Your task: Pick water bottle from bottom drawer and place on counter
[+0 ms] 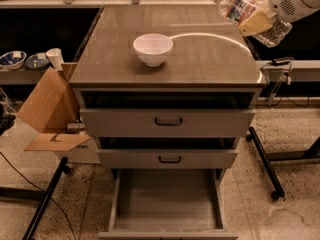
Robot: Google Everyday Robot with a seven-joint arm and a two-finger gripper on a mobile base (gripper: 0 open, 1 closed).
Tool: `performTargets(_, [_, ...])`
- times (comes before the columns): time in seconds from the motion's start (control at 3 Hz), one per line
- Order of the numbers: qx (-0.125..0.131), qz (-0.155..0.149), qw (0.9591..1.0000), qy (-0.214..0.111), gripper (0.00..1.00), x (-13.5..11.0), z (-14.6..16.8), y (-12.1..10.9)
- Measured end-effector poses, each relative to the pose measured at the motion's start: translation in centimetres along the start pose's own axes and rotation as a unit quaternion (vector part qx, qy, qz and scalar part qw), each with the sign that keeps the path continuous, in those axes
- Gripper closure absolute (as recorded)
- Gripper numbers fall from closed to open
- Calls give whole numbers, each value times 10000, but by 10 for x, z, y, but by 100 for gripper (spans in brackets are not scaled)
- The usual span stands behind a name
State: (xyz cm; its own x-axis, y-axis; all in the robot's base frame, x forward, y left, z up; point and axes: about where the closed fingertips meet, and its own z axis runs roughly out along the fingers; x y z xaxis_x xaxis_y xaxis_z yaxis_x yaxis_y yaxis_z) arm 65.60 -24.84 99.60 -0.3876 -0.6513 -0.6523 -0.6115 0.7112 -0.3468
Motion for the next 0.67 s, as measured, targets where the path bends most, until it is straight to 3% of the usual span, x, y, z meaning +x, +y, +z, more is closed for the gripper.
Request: performTargets(0.67, [-181, -24, 9994, -282, 100, -17, 12, 36])
